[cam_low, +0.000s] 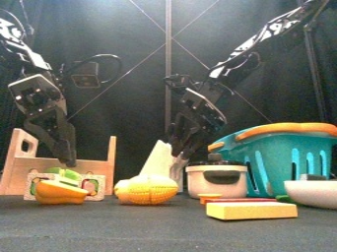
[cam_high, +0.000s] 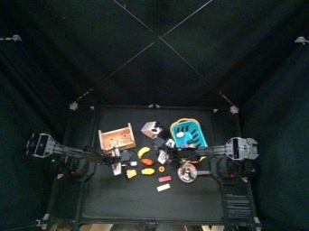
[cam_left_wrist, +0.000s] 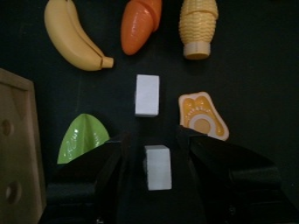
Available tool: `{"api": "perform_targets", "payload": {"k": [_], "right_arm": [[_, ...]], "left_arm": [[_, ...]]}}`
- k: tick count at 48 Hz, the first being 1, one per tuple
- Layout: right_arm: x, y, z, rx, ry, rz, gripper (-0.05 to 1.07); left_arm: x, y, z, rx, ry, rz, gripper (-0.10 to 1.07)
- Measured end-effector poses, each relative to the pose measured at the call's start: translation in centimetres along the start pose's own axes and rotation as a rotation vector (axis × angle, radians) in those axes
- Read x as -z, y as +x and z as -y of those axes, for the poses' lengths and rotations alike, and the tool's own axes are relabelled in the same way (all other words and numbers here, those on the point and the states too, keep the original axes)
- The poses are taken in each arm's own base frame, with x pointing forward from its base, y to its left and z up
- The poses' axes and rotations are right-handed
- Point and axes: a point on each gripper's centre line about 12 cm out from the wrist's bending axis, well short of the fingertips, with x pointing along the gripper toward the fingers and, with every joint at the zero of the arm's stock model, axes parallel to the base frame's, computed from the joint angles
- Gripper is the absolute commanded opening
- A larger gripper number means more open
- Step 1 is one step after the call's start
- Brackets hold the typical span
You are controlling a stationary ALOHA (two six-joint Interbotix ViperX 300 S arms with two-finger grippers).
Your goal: Grab white sushi piece
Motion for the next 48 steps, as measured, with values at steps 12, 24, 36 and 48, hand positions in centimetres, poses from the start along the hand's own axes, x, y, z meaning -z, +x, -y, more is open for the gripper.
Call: {"api": "perform_targets", "payload": {"k": [12,24,36,48], "right_arm": [[0.0,0.0,0.1,0.003,0.0,0.0,0.87],[0.0,0.0,0.1,0.003,-0.002,0.0,0.87],[-0.1,0.1,0.0,0.002,0.001,-0.001,0.87],[-0.8,-0.1,-0.2,-0.007,0.019,0.015,0.87]], "left_arm": [[-4.0,-3.2,-2.0,-0.073,-0.21,0.032,0.84],[-4.8,-6.8,-8.3,-0.296,-0.363,-0.007,0.85],[-3.8,-6.0,-11.5,-0.393,-0.39,-0.067,0.87],[-2.0,-5.3,-12.9,-0.462,-0.322,-0.152,0.94]]}}
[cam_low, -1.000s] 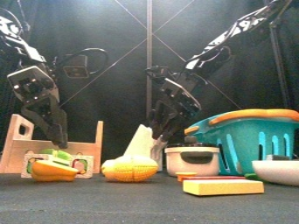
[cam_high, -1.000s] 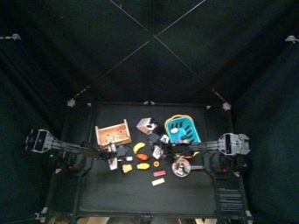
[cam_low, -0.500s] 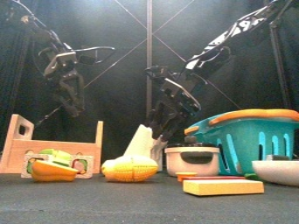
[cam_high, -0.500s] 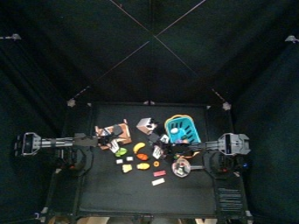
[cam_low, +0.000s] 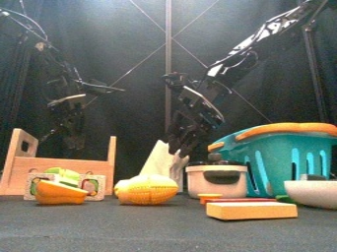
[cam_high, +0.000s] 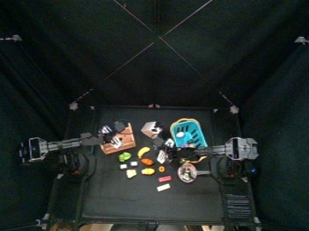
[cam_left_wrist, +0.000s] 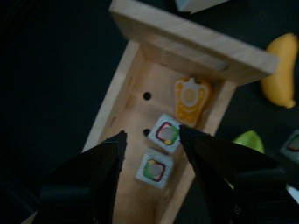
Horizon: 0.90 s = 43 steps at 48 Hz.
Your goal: Grab white sushi piece
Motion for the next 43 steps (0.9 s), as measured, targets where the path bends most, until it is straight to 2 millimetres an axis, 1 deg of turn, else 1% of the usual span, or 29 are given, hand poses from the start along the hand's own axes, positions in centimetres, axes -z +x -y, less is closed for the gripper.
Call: {"api": "perform_targets", "payload": {"k": [5,13,19,22,31,43], "right_arm": [[-0.3,0.0,-0.1,-0.005,0.02,0.002,0.87],[-0.6,0.0,-0.2,-0.01,0.044,0.004,0.87],[-0.5,0.5,-0.3,-0.008,0.044,-0.005,0.87],[-0.2,0.9,-0.3,-0.004,0.044,-0.015,0.87],[0.5,1.7,-0.4,0.004,0.034,-0.039,0.87],[0.7,2.1,-0.3,0.01,0.006,-0.04,0.87]], "left_arm": [[0.1,0.0,0.1,0.007,0.013,-0.008,0.99],[0.4,0.2,0.0,0.018,0.044,-0.023,1.01],[0.8,1.0,-0.4,0.012,0.074,-0.048,1.01],[1.1,1.7,-0.6,0.012,0.094,-0.067,1.01],[1.5,3.4,-0.3,0.037,0.146,-0.114,1.01],[1.6,4.0,0.2,0.113,0.184,-0.118,1.01]]}}
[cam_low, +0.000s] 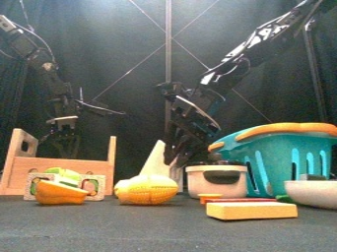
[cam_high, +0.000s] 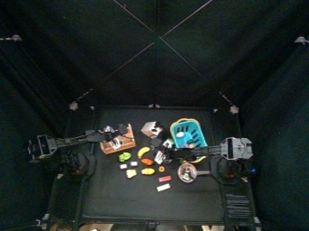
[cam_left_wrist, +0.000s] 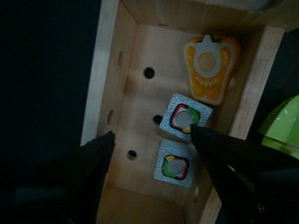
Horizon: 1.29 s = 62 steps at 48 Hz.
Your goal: Grab white sushi piece
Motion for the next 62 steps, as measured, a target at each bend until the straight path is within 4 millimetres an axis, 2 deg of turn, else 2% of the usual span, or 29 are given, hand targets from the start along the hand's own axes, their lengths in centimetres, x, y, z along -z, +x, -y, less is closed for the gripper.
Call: {"api": "perform_targets", "payload": {"k": [17,47,62], "right_arm": [[-0.3,0.3,-0.2,0.0,-0.014,0.007,0.87],[0.4,0.9,-1.0,-0.006,-0.03,-0.012,0.87],[0.3,0.9,-1.0,-0.005,-0.03,-0.011,0.87]], "left_arm": [[0.6,1.3,0.0,0.083,-0.01,-0.009,1.01],[0.8,3.1,0.1,0.083,0.038,-0.042,0.98],[0.8,3.2,0.3,0.085,0.053,-0.046,0.81]]}}
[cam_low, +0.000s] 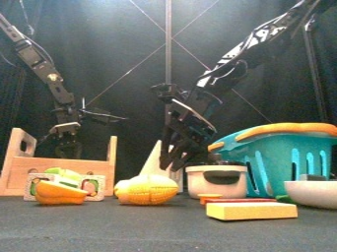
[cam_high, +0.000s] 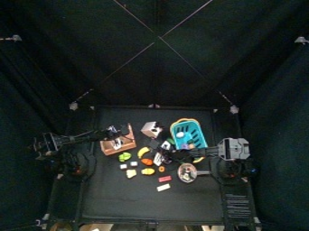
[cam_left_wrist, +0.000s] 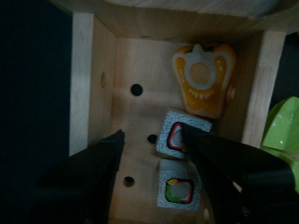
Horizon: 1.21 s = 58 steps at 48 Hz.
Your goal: Grab white sushi piece
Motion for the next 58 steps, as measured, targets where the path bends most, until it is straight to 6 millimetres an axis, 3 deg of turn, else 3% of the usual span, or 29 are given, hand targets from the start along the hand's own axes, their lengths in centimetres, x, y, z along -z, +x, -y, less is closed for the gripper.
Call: {"api": "perform_targets", "payload": {"k": [40,58], "right_arm": [[0.1,0.2,0.2,0.005,0.002,-0.005,0.87],[0.3,0.5,0.2,0.007,-0.003,-0.013,0.87]], "left_arm": [[0.3,-1.6,-0.1,0.067,0.131,-0.001,0.86],[0.1,-0.5,-0.6,0.132,0.089,-0.025,0.85]]}}
